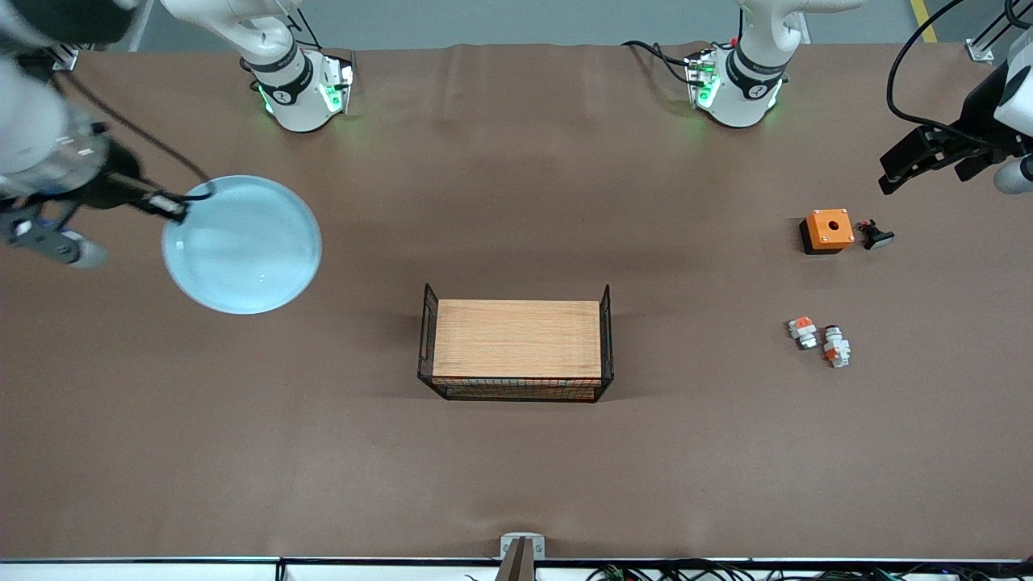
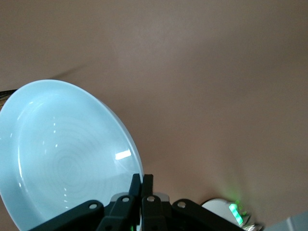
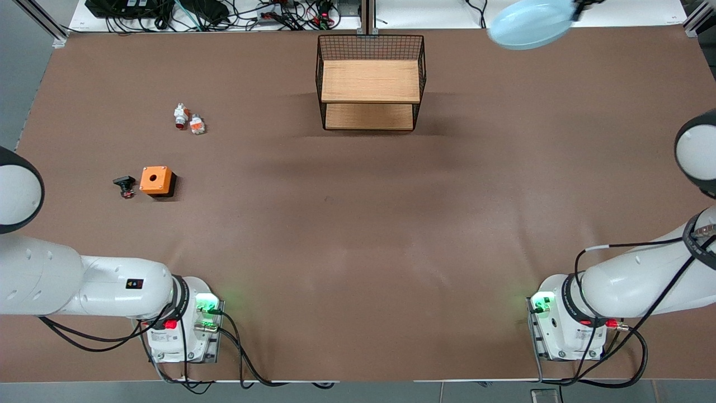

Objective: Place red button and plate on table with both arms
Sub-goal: 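Lower the held plate onto the table with the right gripper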

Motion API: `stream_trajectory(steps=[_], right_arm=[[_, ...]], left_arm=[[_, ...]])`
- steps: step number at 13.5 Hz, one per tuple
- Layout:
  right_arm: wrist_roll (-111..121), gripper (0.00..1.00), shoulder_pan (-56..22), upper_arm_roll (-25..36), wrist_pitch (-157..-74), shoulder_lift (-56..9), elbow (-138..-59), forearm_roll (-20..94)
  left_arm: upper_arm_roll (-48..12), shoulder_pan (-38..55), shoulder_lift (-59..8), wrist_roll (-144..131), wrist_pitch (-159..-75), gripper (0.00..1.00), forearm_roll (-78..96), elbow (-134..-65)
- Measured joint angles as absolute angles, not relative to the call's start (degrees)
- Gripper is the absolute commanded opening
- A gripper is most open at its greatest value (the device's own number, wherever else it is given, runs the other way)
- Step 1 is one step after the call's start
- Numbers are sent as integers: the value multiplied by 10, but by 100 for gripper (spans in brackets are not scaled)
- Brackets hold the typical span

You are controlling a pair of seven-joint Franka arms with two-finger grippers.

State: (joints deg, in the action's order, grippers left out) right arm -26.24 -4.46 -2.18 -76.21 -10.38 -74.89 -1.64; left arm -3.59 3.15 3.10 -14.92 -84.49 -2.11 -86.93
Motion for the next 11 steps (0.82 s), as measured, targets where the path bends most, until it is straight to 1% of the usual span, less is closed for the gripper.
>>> stream_trajectory(steps=[3, 5, 7, 10, 11], right_arm=[[-105, 2, 39, -21, -876, -116, -825, -16], [-57, 2, 62, -22, -966, -129, -890, -16], [-26, 2, 74, -22, -1050, -158, -940, -16], [-2, 2, 86, -22, -1113, -226, -957, -16], [-1, 2, 88, -22, -1122, -244, -957, -16]], left_arm=[[-36, 34, 32, -149, -845, 99, -21, -873], [-36, 35, 32, -145, -845, 99, -21, -874], [-36, 35, 32, -125, -845, 99, -21, -874], [-36, 35, 32, -102, -845, 99, -21, -876], [-36, 35, 32, -100, -845, 99, -21, -876]])
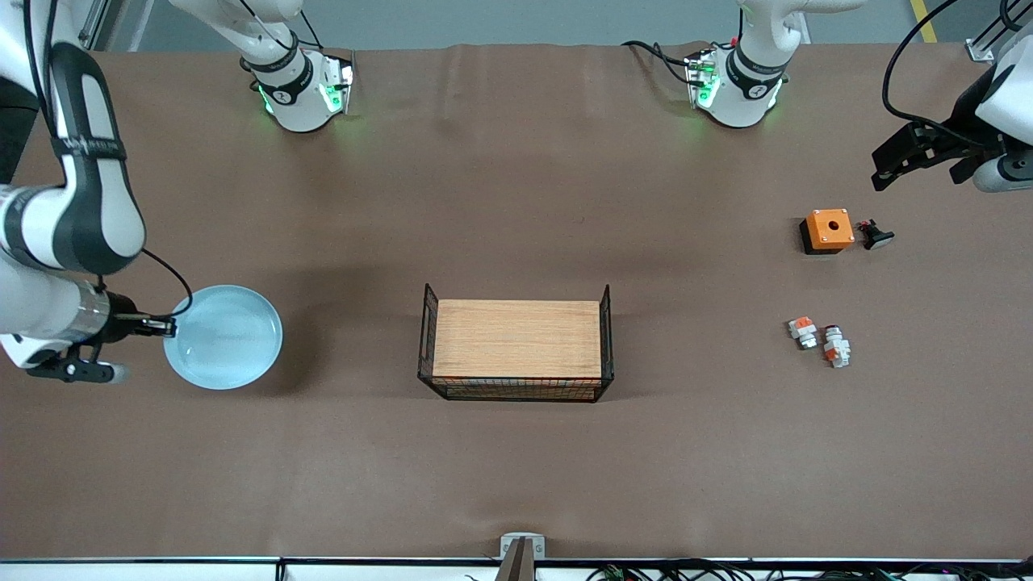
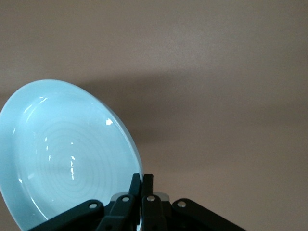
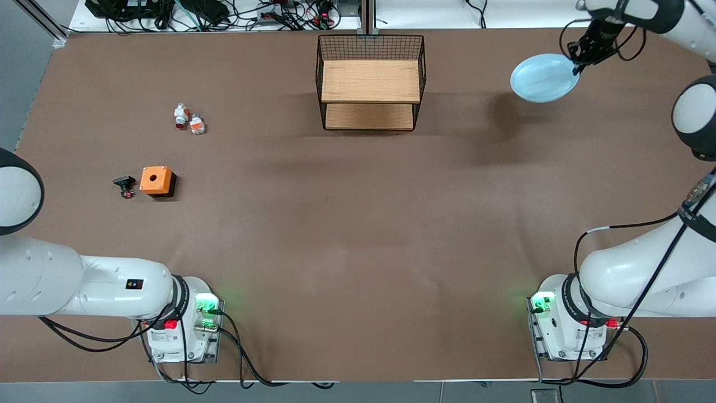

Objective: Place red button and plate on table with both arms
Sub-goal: 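Lower the held plate onto the table with the right gripper, then open the right gripper and raise it away from the plate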

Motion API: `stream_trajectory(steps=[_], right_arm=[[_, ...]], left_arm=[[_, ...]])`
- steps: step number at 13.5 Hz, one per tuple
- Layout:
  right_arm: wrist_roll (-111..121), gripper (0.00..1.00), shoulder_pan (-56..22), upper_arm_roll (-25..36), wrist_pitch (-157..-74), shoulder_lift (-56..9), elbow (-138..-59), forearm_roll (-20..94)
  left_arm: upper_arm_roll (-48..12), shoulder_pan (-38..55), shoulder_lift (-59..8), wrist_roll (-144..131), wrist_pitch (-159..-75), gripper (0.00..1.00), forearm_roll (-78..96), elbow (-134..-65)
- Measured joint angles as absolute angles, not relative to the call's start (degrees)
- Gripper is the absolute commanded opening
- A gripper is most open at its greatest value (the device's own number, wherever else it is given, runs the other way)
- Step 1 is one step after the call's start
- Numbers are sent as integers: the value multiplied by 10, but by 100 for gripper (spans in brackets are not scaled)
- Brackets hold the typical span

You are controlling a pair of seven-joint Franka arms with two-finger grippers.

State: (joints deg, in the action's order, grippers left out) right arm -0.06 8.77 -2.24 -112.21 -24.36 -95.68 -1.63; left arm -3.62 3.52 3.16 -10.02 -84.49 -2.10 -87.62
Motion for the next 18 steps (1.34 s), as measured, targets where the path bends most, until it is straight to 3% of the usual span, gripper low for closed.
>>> stream_trajectory(steps=[10, 16, 17, 18], right_arm=[[71, 3, 128, -23, -1184, -346, -956, -17], [75, 10, 141, -23, -1232, -393, -955, -17], [77, 24, 143, -23, -1235, -398, -955, -17], [77, 54, 144, -23, -1237, -402, -955, -17]], left_arm=[[-34, 34, 32, -87, -841, 99, -21, -878], [-34, 34, 32, -87, -841, 99, -21, -878], [-34, 34, 32, -87, -841, 99, -21, -878], [-34, 34, 32, -87, -841, 99, -21, -878]])
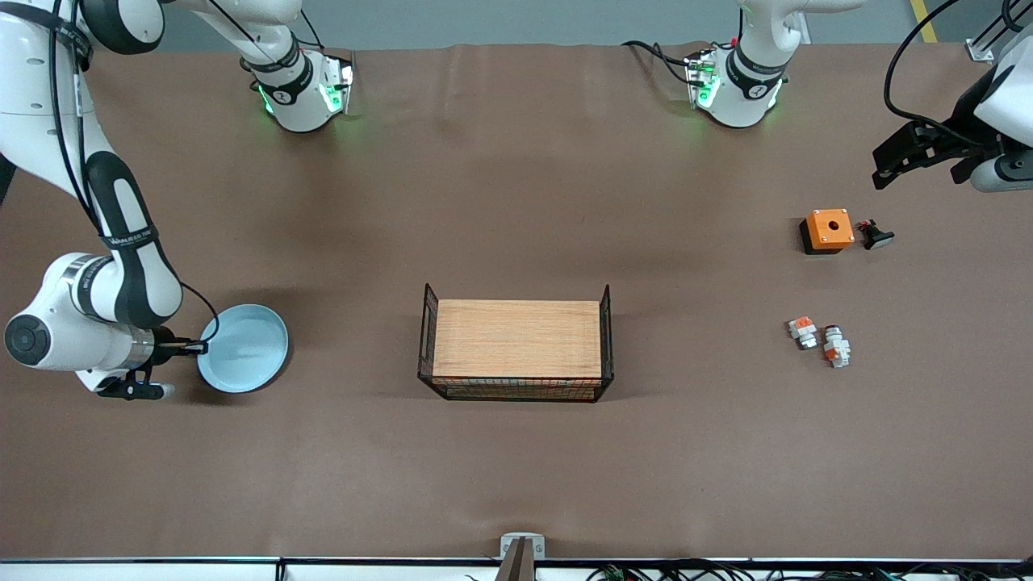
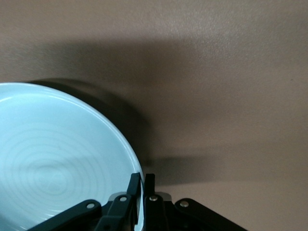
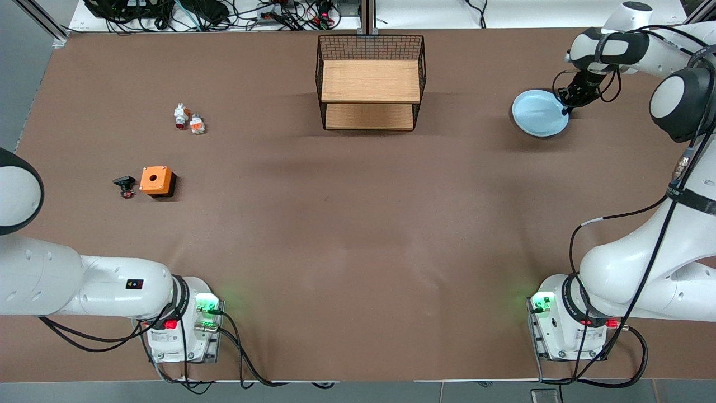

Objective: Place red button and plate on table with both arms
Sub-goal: 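Open the right gripper and raise it away from the plate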

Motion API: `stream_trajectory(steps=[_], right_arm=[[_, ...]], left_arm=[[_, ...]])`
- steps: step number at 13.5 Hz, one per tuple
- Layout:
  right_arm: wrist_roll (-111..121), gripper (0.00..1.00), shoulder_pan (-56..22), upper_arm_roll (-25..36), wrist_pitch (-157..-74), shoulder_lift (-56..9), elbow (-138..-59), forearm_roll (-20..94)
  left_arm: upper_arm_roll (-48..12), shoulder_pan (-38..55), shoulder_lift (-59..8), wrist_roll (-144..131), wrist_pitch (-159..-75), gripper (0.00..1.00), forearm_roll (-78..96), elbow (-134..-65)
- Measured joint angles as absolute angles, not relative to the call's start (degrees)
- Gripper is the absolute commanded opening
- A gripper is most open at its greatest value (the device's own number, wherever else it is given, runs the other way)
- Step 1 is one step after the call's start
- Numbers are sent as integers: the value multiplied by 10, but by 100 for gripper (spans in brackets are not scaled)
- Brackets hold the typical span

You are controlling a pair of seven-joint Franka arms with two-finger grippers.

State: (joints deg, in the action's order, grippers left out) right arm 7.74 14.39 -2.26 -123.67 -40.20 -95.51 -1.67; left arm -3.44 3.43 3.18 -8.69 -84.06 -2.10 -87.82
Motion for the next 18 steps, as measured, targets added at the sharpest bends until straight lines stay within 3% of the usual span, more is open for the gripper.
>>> stream_trajectory(steps=[1, 2, 4, 7, 12, 18], right_arm=[[77, 87, 144, -23, -1239, -404, -955, -17], [77, 100, 144, -23, -1240, -406, -954, -17], [77, 100, 144, -25, -1235, -405, -947, -17], [70, 100, 143, -33, -1144, -379, -920, -16], [-39, 100, 85, -42, -1022, -249, -907, -16], [-53, 100, 58, -42, -962, -107, -909, -16]], left_arm=[[-34, 35, 32, -87, -841, 99, -21, -878], [-34, 35, 32, -87, -841, 99, -21, -879], [-34, 35, 32, -87, -841, 99, -21, -880], [-35, 36, 31, -87, -841, 99, -21, -882], [-35, 37, 30, -87, -841, 99, -21, -883], [-35, 37, 29, -87, -841, 99, -21, -883]])
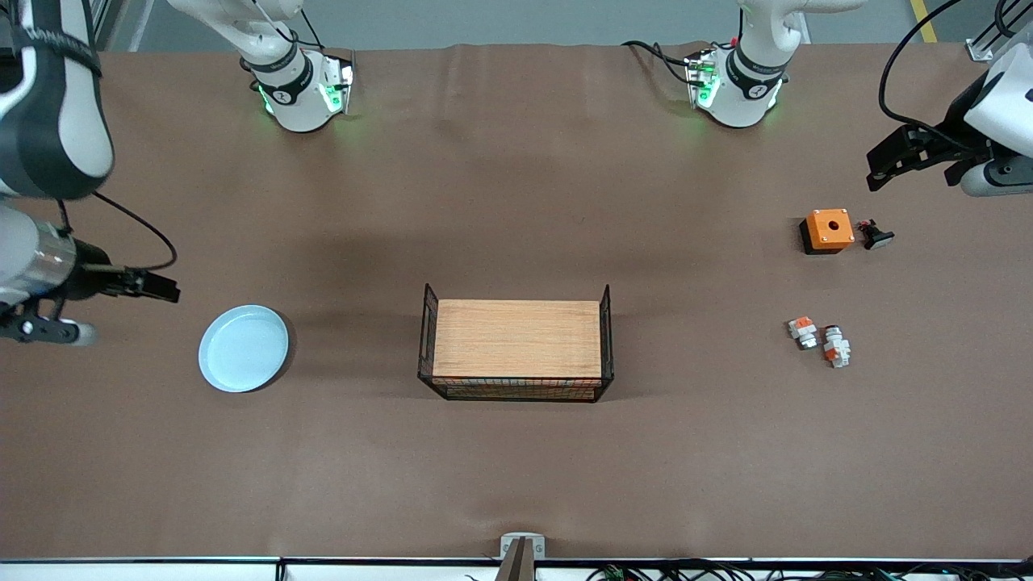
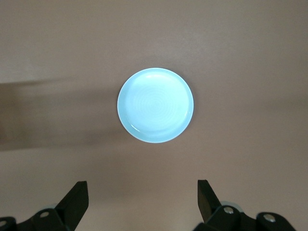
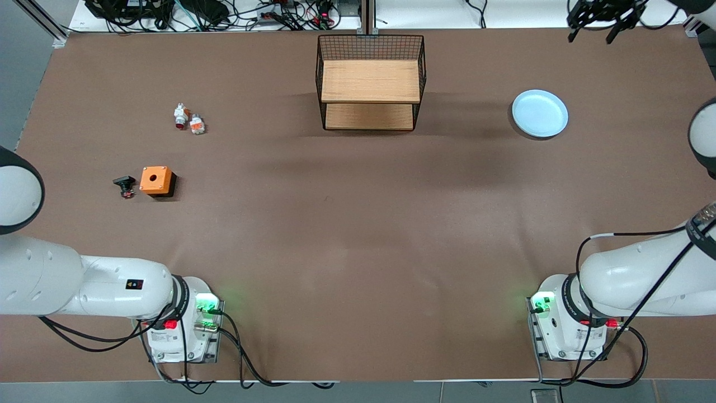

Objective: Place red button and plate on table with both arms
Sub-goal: 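Open the right gripper and raise it away from the plate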

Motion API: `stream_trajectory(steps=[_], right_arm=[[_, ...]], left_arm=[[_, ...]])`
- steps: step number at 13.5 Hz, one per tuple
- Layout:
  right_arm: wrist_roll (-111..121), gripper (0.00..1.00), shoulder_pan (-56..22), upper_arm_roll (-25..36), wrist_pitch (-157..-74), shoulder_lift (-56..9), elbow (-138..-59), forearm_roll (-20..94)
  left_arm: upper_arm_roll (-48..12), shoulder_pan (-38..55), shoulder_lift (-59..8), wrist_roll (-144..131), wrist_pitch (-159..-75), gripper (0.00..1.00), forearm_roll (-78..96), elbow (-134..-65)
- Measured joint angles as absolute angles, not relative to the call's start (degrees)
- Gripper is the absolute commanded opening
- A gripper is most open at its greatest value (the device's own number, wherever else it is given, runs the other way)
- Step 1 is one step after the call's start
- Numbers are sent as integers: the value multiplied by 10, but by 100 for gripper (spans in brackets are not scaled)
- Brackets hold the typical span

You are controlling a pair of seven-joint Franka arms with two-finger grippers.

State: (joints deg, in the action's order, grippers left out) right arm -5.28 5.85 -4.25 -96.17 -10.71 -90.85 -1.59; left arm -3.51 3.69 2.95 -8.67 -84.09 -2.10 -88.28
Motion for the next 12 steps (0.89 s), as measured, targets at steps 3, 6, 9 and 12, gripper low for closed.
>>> stream_trajectory(steps=[3, 6, 9, 12], right_arm=[[-53, 100, 51, -43, -919, -43, -910, -16], [-75, 100, 34, -43, -870, 12, -914, -13], [-110, 100, 16, -44, -862, 31, -931, -1], [-120, 100, 2, -45, -866, 31, -936, 2]], left_arm=[[-35, 37, 30, -87, -841, 99, -21, -883], [-35, 37, 30, -87, -841, 99, -21, -883], [-35, 37, 30, -87, -841, 99, -21, -882], [-35, 37, 33, -87, -841, 99, -21, -882]])
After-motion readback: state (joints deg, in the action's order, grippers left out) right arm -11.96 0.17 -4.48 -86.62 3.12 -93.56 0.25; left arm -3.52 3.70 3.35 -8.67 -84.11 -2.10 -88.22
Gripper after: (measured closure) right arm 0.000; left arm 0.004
